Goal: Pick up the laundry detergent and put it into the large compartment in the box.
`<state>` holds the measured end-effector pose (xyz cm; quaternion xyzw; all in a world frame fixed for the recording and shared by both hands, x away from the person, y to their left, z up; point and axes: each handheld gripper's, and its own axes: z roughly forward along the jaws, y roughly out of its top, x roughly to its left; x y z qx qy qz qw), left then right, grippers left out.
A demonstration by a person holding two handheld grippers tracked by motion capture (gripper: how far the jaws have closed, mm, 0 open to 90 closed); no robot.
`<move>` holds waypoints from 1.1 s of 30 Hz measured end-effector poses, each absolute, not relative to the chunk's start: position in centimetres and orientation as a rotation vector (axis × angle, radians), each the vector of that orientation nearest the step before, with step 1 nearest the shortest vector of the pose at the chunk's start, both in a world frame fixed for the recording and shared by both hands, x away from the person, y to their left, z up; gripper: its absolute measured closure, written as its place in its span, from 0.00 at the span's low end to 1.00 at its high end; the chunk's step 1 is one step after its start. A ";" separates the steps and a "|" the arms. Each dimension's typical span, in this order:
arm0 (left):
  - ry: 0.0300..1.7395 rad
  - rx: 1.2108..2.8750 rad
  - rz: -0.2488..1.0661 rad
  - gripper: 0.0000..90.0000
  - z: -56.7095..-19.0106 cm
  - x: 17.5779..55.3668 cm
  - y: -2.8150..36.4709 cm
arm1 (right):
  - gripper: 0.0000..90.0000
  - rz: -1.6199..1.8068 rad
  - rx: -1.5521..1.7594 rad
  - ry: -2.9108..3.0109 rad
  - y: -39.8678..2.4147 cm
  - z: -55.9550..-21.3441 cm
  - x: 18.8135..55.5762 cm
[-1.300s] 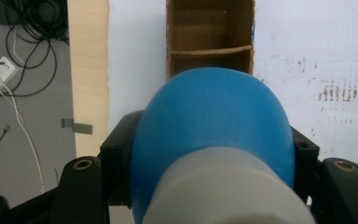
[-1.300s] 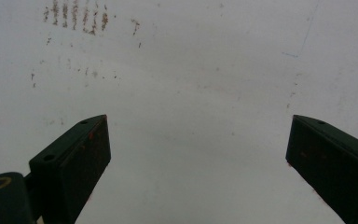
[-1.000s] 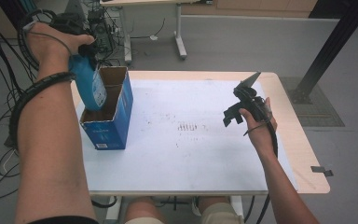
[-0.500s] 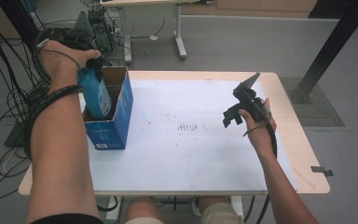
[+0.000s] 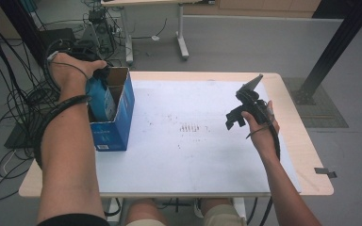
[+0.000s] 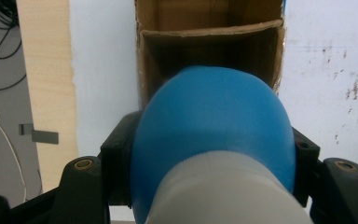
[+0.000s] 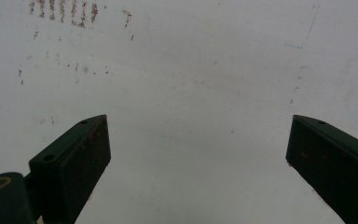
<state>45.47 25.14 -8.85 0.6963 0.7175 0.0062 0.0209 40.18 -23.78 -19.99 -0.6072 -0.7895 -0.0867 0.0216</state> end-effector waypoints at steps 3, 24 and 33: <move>2.228 2.162 0.013 0.42 -9.9 45.5 24.9 | 0.07 -0.266 -1.885 -2.446 -23.9 -20.0 40.2; 2.225 2.171 -0.010 0.42 -13.7 45.7 24.5 | 0.07 -0.246 -1.895 -2.436 -23.8 -20.1 40.4; 2.213 2.174 0.003 0.42 -14.3 45.7 24.1 | 0.07 -0.246 -1.893 -2.442 -23.7 -20.1 40.4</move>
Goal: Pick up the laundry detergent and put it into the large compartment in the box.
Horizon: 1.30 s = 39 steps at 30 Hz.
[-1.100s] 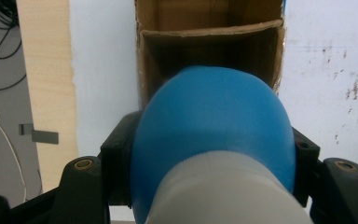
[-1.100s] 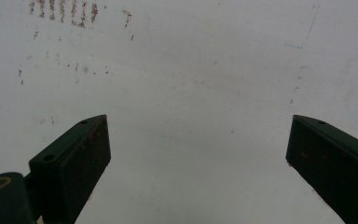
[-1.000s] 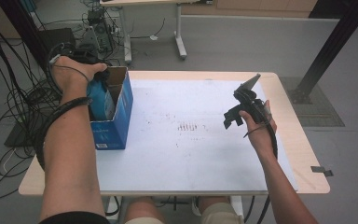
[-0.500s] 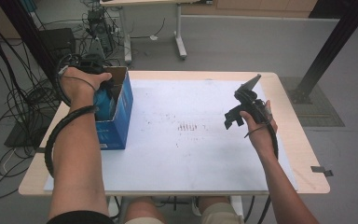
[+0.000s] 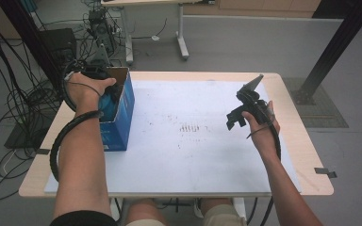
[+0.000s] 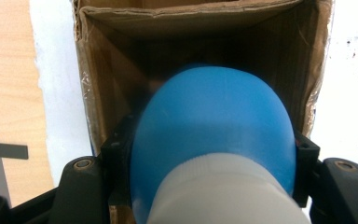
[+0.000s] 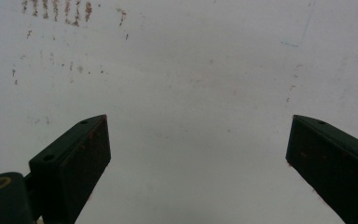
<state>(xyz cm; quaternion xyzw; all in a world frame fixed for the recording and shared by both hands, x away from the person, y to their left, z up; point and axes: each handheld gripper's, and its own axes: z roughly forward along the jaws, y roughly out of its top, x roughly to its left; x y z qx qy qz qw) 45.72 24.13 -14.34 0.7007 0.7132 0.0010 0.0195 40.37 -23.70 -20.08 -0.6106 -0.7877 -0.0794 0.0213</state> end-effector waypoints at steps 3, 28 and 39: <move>2.210 2.181 0.007 0.42 -14.6 45.7 24.0 | 0.07 -0.245 -1.893 -2.440 -23.7 -20.2 40.4; 2.206 2.205 -0.019 0.42 -16.8 45.7 23.9 | 0.07 -0.235 -1.899 -2.431 -23.8 -20.5 40.4; 2.216 2.201 -0.015 0.41 -16.9 45.8 23.7 | 0.07 -0.239 -1.894 -2.437 -23.6 -20.4 40.4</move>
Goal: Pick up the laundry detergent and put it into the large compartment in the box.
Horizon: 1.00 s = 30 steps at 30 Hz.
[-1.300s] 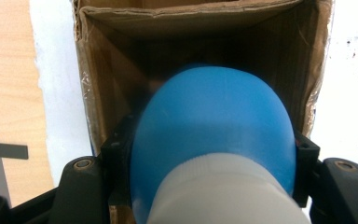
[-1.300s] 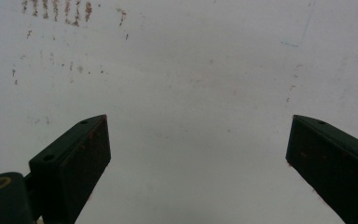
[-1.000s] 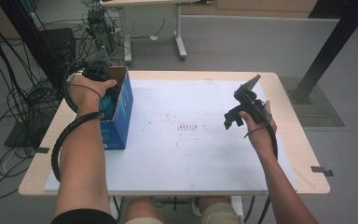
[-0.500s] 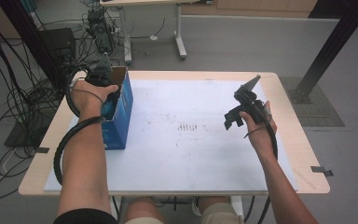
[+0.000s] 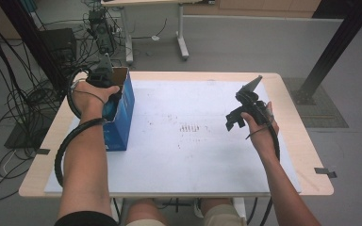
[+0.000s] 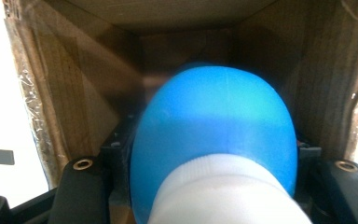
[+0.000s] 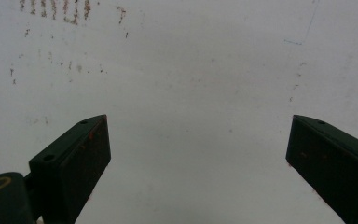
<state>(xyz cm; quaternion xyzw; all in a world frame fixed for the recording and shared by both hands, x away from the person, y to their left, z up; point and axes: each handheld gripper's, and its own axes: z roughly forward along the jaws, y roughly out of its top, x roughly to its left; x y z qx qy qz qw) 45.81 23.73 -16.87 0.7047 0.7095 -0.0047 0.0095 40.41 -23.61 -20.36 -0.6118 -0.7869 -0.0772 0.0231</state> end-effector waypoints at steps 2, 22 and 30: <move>2.216 2.202 -0.015 0.41 -16.9 45.9 23.7 | 0.07 -0.239 -1.896 -2.437 -23.7 -20.3 40.4; 2.215 2.195 -0.003 0.41 -16.9 45.6 23.6 | 0.07 -0.248 -1.898 -2.438 -23.7 -20.2 40.3; 2.214 2.194 -0.001 0.41 -16.9 45.6 23.7 | 0.07 -0.248 -1.894 -2.444 -23.7 -20.2 40.2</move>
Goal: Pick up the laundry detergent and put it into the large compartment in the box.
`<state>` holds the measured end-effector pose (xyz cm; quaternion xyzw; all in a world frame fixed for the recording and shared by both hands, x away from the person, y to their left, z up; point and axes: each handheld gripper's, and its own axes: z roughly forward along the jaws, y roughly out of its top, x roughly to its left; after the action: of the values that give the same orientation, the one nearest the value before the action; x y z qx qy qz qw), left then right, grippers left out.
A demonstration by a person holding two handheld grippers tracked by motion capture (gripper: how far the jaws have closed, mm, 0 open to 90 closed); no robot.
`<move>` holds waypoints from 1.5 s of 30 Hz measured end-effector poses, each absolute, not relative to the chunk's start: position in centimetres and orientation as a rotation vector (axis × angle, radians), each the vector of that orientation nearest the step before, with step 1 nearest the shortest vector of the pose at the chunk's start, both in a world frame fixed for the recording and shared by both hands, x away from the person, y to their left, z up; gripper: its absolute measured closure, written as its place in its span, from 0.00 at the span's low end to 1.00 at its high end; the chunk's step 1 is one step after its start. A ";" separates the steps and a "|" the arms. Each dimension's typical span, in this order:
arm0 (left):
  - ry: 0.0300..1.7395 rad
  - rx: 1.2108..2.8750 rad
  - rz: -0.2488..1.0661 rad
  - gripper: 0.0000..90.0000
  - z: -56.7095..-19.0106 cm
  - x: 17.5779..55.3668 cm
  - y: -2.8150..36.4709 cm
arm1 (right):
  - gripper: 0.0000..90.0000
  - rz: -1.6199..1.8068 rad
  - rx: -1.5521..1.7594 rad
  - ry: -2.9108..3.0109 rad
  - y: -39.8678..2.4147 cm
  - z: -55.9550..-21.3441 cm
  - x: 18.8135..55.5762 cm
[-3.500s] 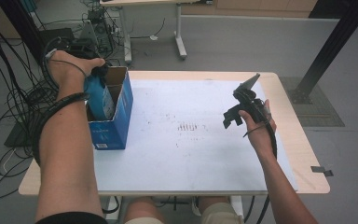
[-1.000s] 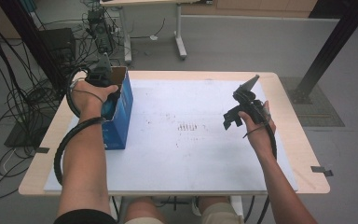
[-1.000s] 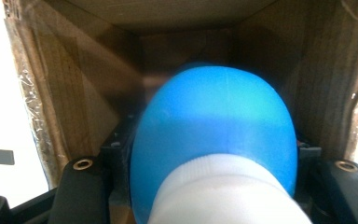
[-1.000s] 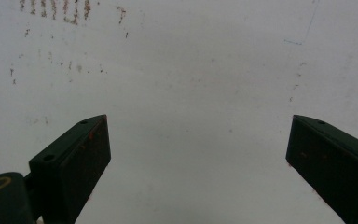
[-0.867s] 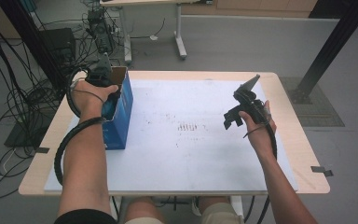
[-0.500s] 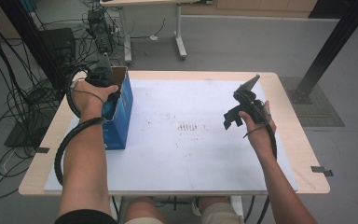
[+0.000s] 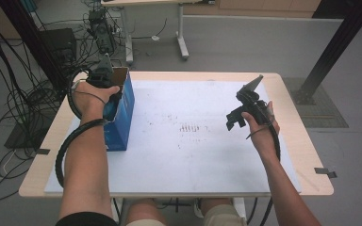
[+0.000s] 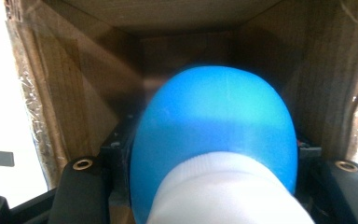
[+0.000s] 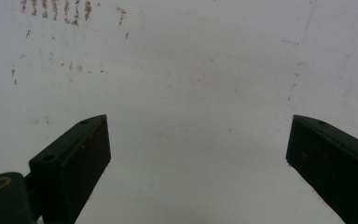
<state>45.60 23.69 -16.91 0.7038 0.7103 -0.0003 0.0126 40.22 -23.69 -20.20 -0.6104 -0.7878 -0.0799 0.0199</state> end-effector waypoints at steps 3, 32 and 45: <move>2.213 2.193 -0.001 0.41 -16.9 45.6 23.7 | 0.07 -0.248 -1.893 -2.444 -23.7 -20.2 40.2; 2.212 2.191 0.011 0.41 -16.9 45.5 23.6 | 0.07 -0.247 -1.900 -2.440 -23.8 -20.0 40.3; 2.204 2.191 0.017 0.41 -16.9 45.4 23.7 | 0.07 -0.248 -1.897 -2.440 -23.7 -20.1 40.2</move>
<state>45.39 23.68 -16.94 0.7050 0.7090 0.0055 0.0168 40.25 -23.67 -20.06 -0.6117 -0.7868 -0.0799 0.0204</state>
